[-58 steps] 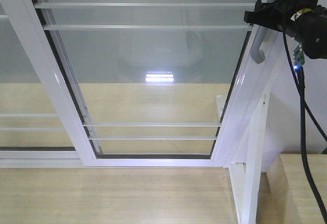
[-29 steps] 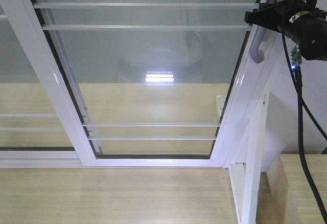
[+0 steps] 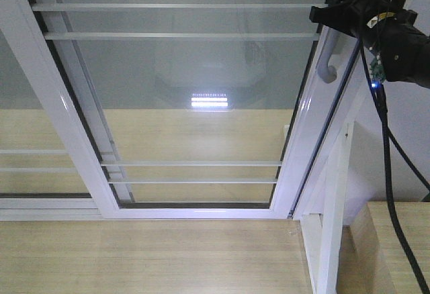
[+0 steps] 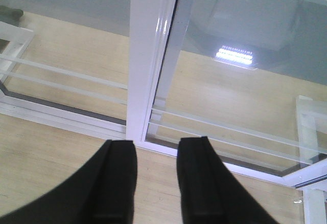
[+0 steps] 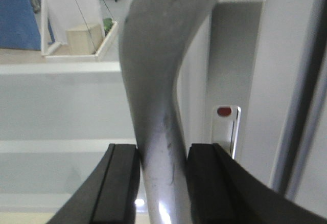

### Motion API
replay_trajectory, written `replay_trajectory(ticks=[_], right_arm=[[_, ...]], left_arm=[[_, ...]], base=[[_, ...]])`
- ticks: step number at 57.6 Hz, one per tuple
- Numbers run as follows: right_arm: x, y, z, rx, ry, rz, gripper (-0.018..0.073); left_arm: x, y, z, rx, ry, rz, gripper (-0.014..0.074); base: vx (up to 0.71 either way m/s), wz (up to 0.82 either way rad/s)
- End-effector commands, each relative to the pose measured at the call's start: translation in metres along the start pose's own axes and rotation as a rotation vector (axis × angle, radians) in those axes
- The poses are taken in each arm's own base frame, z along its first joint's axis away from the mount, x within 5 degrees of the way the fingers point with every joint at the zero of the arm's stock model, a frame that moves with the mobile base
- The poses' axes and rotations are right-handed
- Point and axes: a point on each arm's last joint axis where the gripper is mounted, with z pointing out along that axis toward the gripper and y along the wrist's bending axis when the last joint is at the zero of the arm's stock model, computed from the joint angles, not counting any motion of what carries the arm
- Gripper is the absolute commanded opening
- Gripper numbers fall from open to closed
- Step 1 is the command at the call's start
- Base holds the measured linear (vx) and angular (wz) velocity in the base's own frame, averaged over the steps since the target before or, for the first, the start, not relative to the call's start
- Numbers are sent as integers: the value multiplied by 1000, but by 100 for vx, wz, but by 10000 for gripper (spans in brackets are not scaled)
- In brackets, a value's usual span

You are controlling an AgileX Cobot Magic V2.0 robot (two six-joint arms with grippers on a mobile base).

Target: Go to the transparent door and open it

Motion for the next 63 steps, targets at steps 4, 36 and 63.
replay_trajectory(ticks=[4,36,63], right_arm=[[-45,44,-16,-122,-257,-82,295],[-44,102,-32,-274,-264,-103,295],[-108,62,-107,-229,-77,-103,295]], left_arm=[[-15,-4,-7,30,-108,3,349],[-15,-4,-7,30,-108,3,349],[-21,-6,-8,54,-175,2,349]], base=[[0,-1],[0,0],[0,0]])
